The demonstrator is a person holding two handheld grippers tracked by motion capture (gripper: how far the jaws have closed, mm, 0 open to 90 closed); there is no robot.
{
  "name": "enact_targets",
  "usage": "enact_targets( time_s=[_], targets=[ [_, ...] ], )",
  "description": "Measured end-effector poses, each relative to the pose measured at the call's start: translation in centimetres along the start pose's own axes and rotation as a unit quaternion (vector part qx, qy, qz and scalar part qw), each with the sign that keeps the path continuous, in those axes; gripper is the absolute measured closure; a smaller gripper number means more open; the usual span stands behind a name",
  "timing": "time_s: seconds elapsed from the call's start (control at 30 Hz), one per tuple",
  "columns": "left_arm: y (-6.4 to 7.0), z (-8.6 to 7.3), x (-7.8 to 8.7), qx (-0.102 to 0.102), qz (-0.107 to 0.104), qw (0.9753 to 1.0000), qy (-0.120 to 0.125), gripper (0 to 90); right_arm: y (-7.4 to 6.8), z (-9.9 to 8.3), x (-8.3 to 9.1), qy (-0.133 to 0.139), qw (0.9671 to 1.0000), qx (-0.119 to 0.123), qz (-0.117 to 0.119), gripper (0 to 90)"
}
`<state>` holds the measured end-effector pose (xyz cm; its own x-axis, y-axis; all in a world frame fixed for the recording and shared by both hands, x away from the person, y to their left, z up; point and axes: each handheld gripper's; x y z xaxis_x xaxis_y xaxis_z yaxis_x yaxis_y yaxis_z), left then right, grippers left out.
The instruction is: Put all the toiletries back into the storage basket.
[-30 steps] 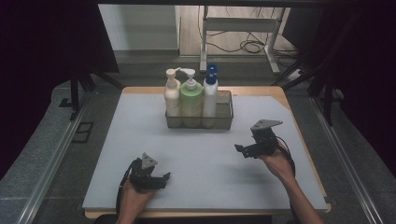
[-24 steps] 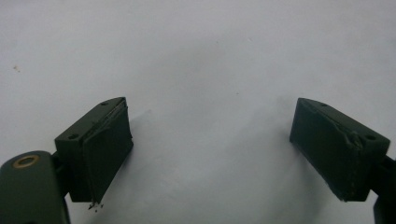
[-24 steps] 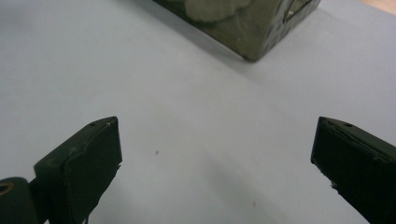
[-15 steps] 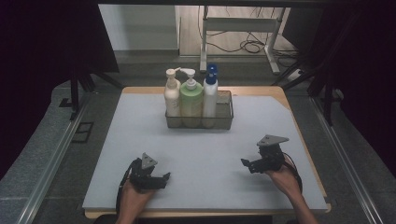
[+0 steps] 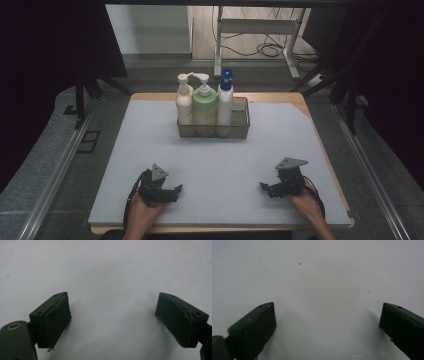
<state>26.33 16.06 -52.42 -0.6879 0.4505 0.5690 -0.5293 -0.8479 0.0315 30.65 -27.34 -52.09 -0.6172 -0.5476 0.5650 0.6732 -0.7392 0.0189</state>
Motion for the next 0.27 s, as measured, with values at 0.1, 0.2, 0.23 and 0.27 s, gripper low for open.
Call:
enact_targets(
  time_s=[0.1, 0.2, 0.23, 0.27],
  targets=[
    [-0.01, 0.01, -0.01, 0.000, 0.000, 1.0000, 0.000, 12.1, 0.15, -0.19, 0.13, 0.005, 0.9999, -0.011, 0.002, 0.8],
    [0.00, 0.02, -0.01, 0.000, 0.000, 1.0000, -0.001, 12.1, 0.11, -0.23, 0.09, 0.004, 0.9999, -0.010, 0.003, 0.3],
    [0.02, 0.02, -0.02, 0.001, 0.000, 1.0000, -0.001, 12.1, 0.13, -0.26, 0.09, 0.004, 0.9999, -0.010, 0.003, 0.2],
    [0.01, 0.05, -0.02, 0.002, 0.000, 1.0000, -0.002, 12.1, 0.15, -0.27, 0.09, 0.005, 0.9999, -0.011, 0.003, 0.3]
  ],
)
Point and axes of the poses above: each handheld gripper's, and its own axes: x roughly backward along the jaws, z roughly out of its top, y roughly to its right, and after that the axes turned 12 degrees about y, right-handed
